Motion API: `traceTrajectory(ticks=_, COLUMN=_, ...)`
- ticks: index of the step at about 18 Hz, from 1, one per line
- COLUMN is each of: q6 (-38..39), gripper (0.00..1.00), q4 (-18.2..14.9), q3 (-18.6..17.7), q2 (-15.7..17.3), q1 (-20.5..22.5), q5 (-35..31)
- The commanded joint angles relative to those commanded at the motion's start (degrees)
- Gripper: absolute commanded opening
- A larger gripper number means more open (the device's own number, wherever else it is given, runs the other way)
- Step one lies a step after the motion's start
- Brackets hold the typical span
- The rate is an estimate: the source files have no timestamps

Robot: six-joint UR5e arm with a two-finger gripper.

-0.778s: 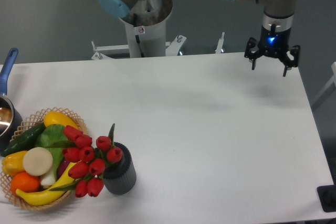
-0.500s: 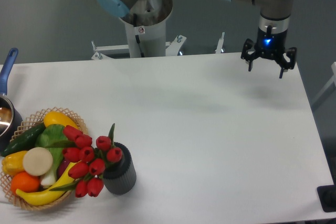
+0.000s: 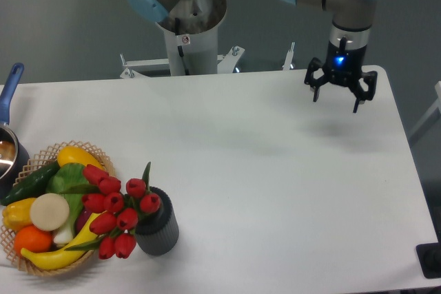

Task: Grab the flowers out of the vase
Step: 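Move the open gripper across the table toward the black vase of tulips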

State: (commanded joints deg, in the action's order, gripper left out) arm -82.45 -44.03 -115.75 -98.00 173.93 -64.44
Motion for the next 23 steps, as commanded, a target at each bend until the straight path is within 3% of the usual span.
traceTrajectory(ticks=6, q6=2.55, gripper=1.00, q4=0.00, q3=-0.44, q2=0.18, q1=-1.75, q5=14.05)
traceTrajectory(ticks=15, q6=4.58, gripper=1.00, q4=0.00, q3=0.00, q2=-3.77, q1=-5.88, q5=32.87)
traceTrajectory(ticks=23, q6=4.40, gripper=1.00, q4=0.09, q3=1.23, q2=-6.59, q1=-12.73, q5=37.80)
